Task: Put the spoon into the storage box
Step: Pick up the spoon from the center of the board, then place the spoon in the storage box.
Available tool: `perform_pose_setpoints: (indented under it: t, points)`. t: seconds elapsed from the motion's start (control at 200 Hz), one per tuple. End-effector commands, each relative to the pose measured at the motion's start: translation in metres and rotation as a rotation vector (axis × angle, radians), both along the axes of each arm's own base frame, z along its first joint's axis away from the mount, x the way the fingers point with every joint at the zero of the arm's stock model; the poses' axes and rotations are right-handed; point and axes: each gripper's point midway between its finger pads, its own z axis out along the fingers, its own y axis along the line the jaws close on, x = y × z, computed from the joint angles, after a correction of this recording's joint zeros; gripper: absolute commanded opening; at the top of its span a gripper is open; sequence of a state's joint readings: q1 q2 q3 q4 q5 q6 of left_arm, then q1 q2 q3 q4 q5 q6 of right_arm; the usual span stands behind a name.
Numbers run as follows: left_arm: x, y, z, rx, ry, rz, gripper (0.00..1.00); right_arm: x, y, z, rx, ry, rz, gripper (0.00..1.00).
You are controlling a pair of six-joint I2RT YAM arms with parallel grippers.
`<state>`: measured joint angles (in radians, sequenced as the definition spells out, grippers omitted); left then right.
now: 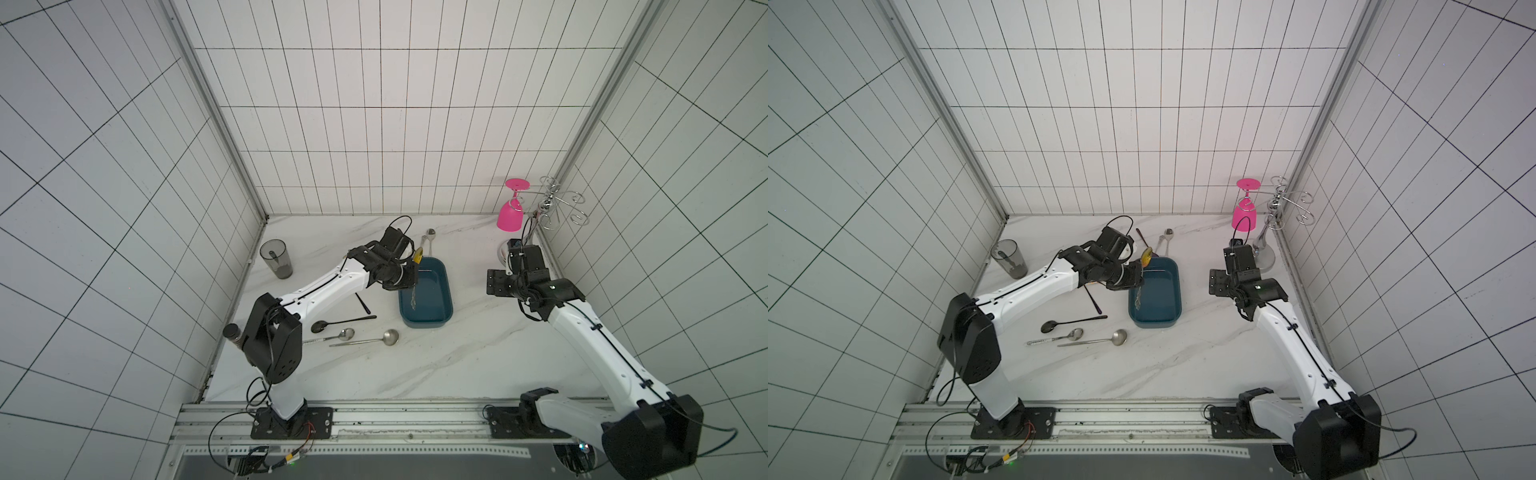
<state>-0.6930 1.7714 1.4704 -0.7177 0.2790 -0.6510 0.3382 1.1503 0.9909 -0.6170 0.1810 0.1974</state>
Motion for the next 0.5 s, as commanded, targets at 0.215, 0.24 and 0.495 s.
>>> perform_pose_setpoints:
  t: [0.215, 0.24, 0.495]
  points:
    - [0.005, -0.022, -0.017, 0.058, 0.014, 0.098, 0.0, -0.001, -0.005, -0.018, -0.012, 0.044, -0.022, 0.84]
    - [0.007, -0.02, -0.019, 0.07, 0.015, 0.11, 0.0, -0.001, -0.005, -0.018, -0.011, 0.042, -0.021, 0.84]
    - [0.017, -0.014, -0.051, 0.162, 0.026, 0.144, 0.0, -0.001, -0.003, -0.019, -0.007, 0.049, -0.016, 0.84]
